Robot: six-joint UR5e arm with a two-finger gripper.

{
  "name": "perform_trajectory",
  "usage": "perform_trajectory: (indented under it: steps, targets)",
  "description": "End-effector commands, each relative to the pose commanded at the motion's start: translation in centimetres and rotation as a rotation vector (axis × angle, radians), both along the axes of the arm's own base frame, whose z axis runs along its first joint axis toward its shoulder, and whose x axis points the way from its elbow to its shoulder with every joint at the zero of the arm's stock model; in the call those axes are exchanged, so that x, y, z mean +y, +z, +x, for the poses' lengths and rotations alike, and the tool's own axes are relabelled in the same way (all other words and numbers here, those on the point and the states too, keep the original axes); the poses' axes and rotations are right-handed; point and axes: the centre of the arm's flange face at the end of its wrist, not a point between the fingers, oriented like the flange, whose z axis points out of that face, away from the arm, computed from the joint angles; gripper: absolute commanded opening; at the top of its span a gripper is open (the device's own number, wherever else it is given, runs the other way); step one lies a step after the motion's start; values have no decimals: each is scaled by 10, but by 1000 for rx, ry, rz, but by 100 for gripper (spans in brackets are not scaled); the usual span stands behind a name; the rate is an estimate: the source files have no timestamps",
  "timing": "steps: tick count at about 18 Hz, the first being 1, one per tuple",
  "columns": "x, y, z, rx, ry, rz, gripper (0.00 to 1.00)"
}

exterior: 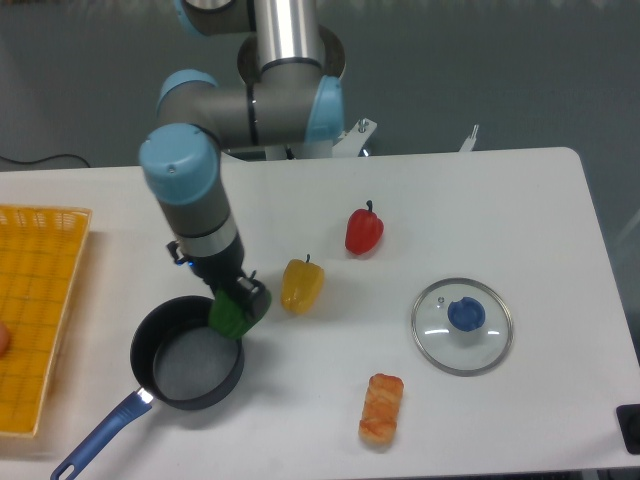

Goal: Place the green chilies in the pot
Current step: 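Carry the green pepper over to the black saucepan, then lower the green pepper into the saucepan and open the gripper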

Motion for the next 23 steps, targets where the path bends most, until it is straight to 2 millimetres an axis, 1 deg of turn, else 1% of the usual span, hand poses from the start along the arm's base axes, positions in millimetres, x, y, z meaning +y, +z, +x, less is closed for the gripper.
perform_trajectory:
  steps: [3, 4, 6, 8, 11, 13, 14, 16, 17, 18, 19, 21, 22, 23]
  targets:
    - [13, -4, 3, 7, 8, -1, 52]
    - [17, -9, 3, 12, 17, -7, 52]
    - [25, -20, 11, 18, 22, -23, 52]
    - [30, -33, 12, 15, 33, -41, 52]
    - [35, -40, 8, 33, 51, -32, 52]
    - [37, -50, 8, 40, 58, -46, 53]
    - [39, -53, 12, 41, 70, -47, 53]
    - [43, -55, 11, 39, 99, -41, 53]
    - [44, -57, 11, 37, 102, -44, 59]
    - [44, -57, 11, 37, 100, -43, 68]
    - [44, -57, 10, 39, 101, -44, 73]
    - [45, -56, 10, 39, 99, -41, 97]
    - [45, -56, 10, 40, 101, -41, 99]
    - [45, -56, 10, 39, 101, -42, 99]
